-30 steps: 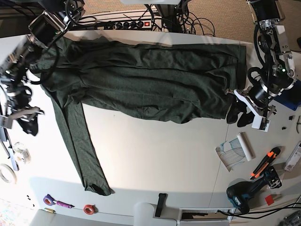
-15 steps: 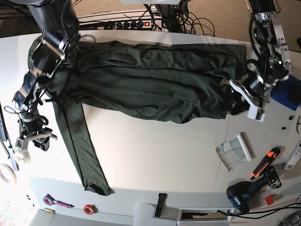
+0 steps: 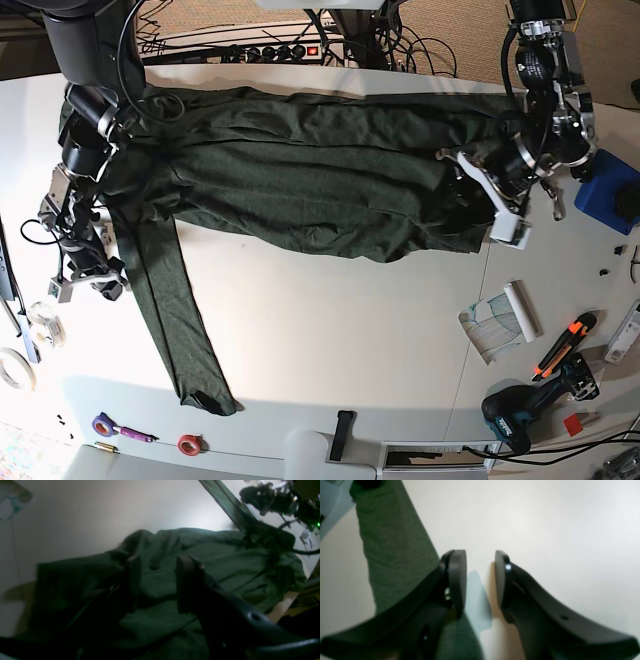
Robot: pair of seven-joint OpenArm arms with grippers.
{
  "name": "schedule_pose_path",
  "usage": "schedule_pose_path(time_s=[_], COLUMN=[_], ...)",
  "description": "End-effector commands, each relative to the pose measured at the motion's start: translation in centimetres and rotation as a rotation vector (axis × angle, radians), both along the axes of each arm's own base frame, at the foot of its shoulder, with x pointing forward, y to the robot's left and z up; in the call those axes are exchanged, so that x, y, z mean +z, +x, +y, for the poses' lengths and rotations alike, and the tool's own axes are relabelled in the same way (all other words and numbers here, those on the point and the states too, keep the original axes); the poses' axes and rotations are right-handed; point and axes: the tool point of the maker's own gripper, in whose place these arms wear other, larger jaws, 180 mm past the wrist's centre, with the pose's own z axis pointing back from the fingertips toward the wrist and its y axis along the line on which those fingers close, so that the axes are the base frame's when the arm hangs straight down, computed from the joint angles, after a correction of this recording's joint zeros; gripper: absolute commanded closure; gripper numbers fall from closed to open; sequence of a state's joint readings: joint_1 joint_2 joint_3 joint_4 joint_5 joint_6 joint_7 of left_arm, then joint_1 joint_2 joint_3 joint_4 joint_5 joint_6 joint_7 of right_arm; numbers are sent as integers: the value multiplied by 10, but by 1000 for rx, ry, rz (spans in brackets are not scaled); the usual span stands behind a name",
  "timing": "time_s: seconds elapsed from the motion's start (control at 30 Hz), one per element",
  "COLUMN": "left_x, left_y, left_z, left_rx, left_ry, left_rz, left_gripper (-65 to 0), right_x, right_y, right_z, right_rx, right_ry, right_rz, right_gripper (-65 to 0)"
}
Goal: Layout the t-shirt on the table in an organized manner, then fold the t-shirt properly
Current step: 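Grasp the sleeve and shirt side with the right gripper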
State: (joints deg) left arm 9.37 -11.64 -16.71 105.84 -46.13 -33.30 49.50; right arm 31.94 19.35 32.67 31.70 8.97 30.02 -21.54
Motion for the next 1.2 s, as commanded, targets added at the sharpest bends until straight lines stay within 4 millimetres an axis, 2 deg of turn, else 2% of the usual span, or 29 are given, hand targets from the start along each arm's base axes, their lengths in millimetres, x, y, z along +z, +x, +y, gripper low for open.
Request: schedule_pose_path(time_s=[0.0, 0.2, 0.37, 0.4, 0.5, 0.6, 0.7, 0.83, 1.03, 1.17], left_x=[14, 7, 3, 3, 3, 3, 1, 0, 5, 7], left_y=[5, -3, -4, -4, -4, -4, -3, -2, 1, 6], left_z=[-4, -26, -29, -28, -28, -28, -26, -24, -24, -22], left_rx=[-12, -80, -94, -93, -93, -93, -90, -88, -79, -74], left_ry=[-21, -10, 18, 18, 19, 21, 45, 53, 40, 58], left_rz=[-51, -33, -27, -28, -29, -29, -29, -29, -51, -65], left_gripper=[-247, -247, -247, -247, -247, -247, -247, -247, -247, -247], right_x=[5, -5, -1, 0, 3, 22, 45, 72, 108, 118], right_y=[7, 15, 17, 17, 16, 19, 18, 3, -31, -54], right_z=[7, 42, 41, 39, 35, 46, 41, 50, 90, 132], right_rx=[24, 53, 43, 41, 54, 157, 124, 156, 276, 414], right_ry=[6, 65, 60, 57, 51, 78, 118, 155, 194, 234], right_rz=[-3, -10, -35, -35, -44, -132, -221, -289, -361, -349], right_gripper=[-193, -193, -192, -177, 0, 0, 0, 0, 0, 0])
